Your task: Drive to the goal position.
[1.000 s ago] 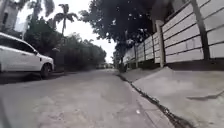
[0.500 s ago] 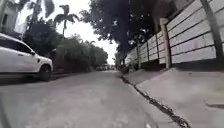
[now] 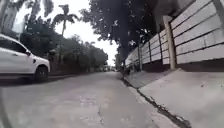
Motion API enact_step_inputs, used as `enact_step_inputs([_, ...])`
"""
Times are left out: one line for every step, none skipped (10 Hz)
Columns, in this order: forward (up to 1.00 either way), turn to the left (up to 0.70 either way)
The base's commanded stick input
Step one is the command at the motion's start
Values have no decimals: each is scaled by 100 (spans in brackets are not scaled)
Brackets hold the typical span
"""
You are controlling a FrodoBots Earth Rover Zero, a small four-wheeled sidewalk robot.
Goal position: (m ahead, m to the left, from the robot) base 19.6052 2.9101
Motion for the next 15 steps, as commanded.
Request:
enact_step_inputs([70,0])
enact_step_inputs([70,0])
enact_step_inputs([70,0])
enact_step_inputs([70,0])
enact_step_inputs([70,0])
enact_step_inputs([70,0])
enact_step_inputs([70,0])
enact_step_inputs([70,0])
enact_step_inputs([70,0])
enact_step_inputs([70,0])
enact_step_inputs([70,0])
enact_step_inputs([70,0])
enact_step_inputs([70,0])
enact_step_inputs([70,0])
enact_step_inputs([70,-11])
